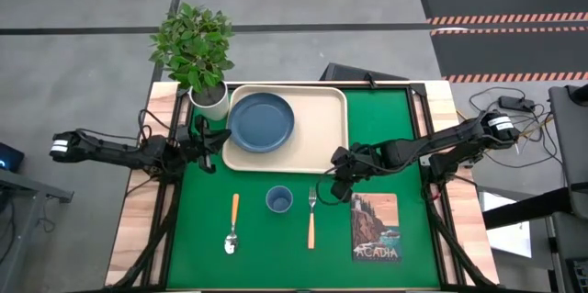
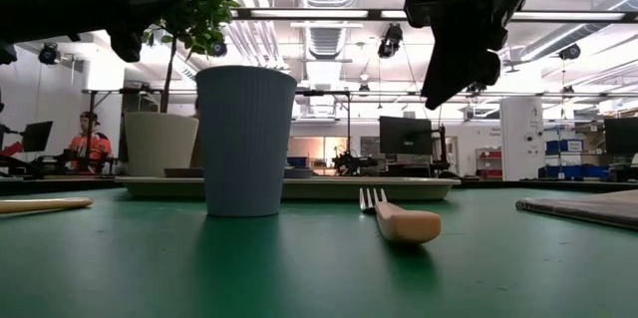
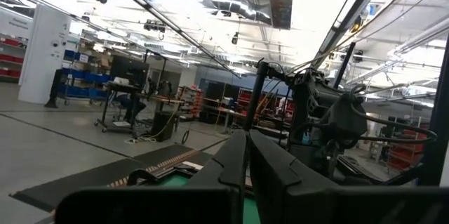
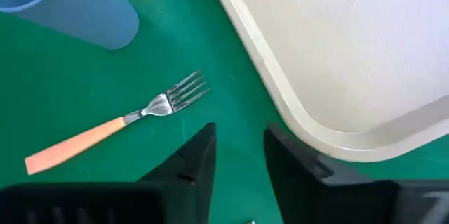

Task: Pick and place plate/cup/fork/spoon on tray
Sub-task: Put the blue cup on the white serving tray at the top right of the blue plate

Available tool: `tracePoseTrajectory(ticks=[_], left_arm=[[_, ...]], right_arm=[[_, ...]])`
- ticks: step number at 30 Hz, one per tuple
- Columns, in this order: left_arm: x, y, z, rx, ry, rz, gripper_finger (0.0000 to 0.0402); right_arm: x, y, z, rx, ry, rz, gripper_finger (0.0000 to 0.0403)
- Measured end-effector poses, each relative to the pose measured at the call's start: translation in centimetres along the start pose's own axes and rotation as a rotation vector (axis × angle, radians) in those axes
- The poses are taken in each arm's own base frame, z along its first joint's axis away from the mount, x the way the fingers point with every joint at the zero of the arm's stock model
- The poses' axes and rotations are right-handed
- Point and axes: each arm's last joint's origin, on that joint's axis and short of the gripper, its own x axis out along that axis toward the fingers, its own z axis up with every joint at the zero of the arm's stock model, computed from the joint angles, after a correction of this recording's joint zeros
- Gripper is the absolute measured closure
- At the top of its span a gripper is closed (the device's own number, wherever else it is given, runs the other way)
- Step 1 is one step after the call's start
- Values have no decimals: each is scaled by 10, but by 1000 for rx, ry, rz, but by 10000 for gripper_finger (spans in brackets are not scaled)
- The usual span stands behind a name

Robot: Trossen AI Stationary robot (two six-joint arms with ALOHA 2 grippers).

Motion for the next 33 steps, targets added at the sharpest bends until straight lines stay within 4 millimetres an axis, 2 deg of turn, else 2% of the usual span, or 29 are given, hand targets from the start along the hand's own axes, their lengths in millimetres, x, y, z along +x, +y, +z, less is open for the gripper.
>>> tracePoseTrajectory(ticks=[5,10,23,33], left_arm=[[0,0,0,0,0,0,402],[0,0,0,0,0,0,402],[0,0,0,0,0,0,402],[0,0,0,0,0,0,402]], right_arm=[[0,0,0,0,0,0,247],[0,0,0,0,0,0,229],[0,0,0,1,0,0,227],[-2,3,3,67,11,38,227]])
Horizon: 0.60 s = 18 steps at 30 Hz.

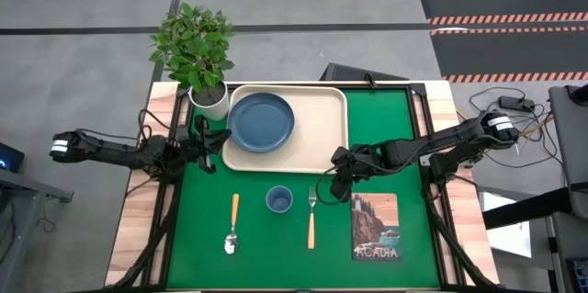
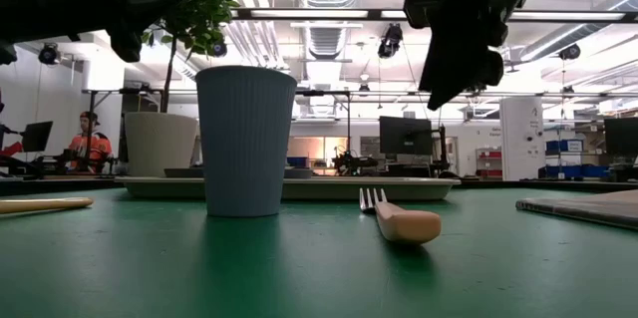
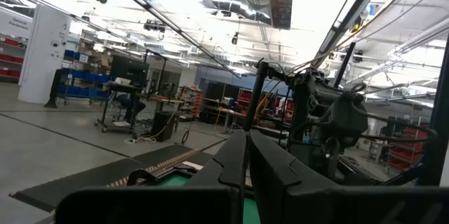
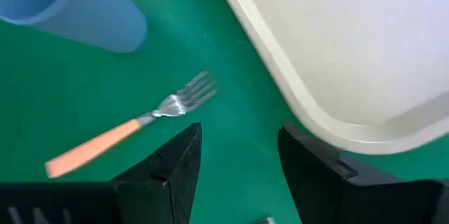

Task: Pick and place plate/cup/fork/spoon on tray
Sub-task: Put the blue cup on the white serving tray at the top right of the blue plate

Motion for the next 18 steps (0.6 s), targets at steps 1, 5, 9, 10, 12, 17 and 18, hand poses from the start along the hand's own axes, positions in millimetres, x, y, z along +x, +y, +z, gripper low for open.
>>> tracePoseTrajectory(ticks=[1,5,9,10,12,17,18], left_arm=[[0,0,0,0,0,0,402],[0,0,0,0,0,0,402],[0,0,0,0,-1,0,402],[0,0,0,0,-1,0,402],[0,0,0,0,0,0,402],[0,0,-1,2,6,0,402],[0,0,-1,2,6,0,402]], right_arm=[[-1,2,2,8,3,19,227],[-8,9,9,46,9,77,227],[-16,16,15,77,8,122,227],[-18,17,16,93,13,127,227],[-22,21,16,121,31,129,227],[-31,22,6,225,136,43,227],[-31,20,2,250,164,8,227]])
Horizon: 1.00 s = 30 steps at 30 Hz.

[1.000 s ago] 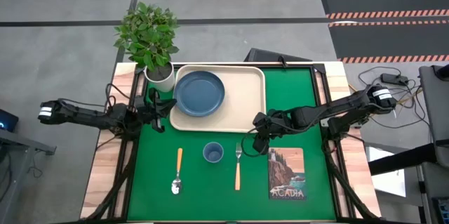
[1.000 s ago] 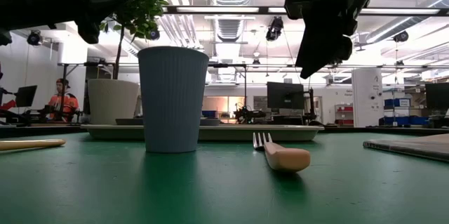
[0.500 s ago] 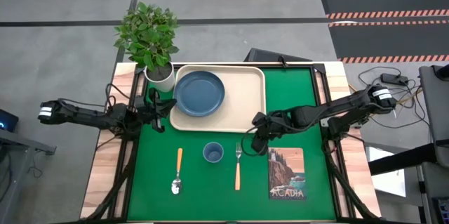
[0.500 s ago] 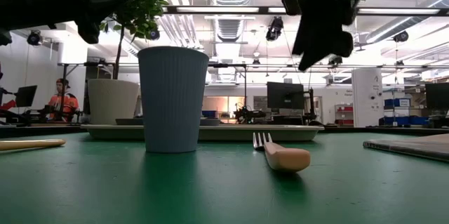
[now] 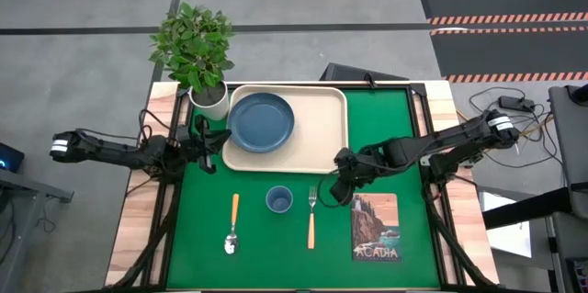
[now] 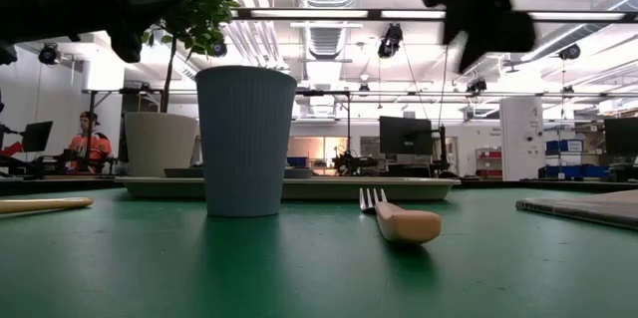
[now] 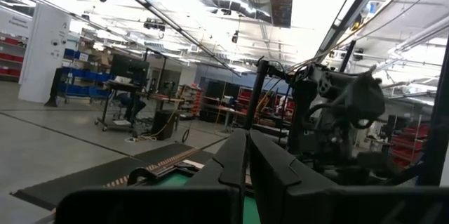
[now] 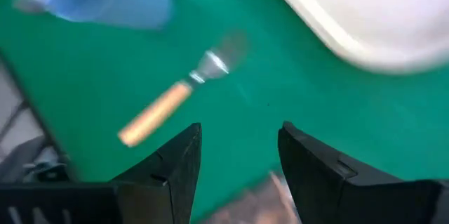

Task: Pick and place plate/cup/fork/spoon on tray
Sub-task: Put the blue cup on the white serving tray at the top right of the blue plate

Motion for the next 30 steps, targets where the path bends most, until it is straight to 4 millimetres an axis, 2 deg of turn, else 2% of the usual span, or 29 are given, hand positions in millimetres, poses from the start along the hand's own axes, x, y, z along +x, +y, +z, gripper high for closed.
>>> tracePoseTrajectory(ticks=[4,7,14,18,25,30], left_arm=[[0,0,0,-1,-2,0,402],[0,0,1,-3,-8,0,402],[0,0,1,47,-7,2,402],[-1,0,2,45,-13,4,402],[-1,0,2,44,-11,6,402],[-1,0,2,40,-13,6,402]], right_arm=[[3,-14,-13,113,58,-158,227],[9,-21,-19,133,78,-200,227],[20,-20,-17,-51,3,-180,227],[22,-8,-8,-229,-99,-83,227],[21,30,7,-587,-388,166,227],[23,52,15,-740,-455,186,227]])
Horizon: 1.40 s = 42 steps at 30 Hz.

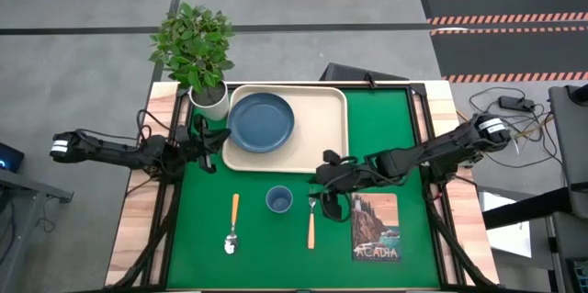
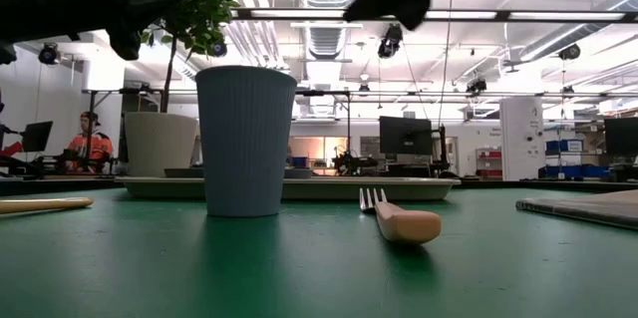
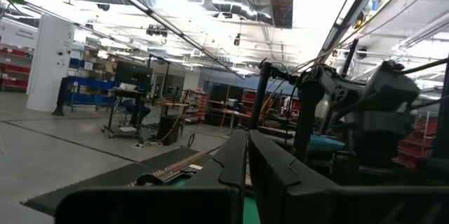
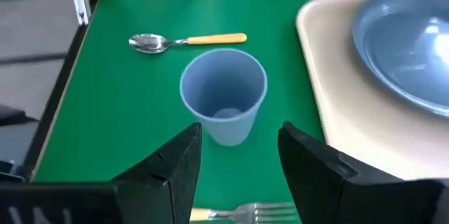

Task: Pick and place plate/cup/fork/spoon on tray
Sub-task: Put the blue cup on the white serving tray at the top right of the blue plate

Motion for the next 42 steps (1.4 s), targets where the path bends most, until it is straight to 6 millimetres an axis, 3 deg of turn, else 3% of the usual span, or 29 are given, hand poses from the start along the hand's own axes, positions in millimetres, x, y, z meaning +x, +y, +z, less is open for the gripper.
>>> tracePoseTrajectory(ticks=[15,25,38,42], left_arm=[[0,0,0,0,0,0,402],[0,0,0,-1,0,0,402],[0,0,0,-1,0,0,402],[0,0,0,-1,0,0,402]], right_arm=[[51,22,43,-307,124,53,227],[82,29,46,-401,204,119,227],[122,21,20,-419,310,105,229],[123,21,19,-421,321,109,253]])
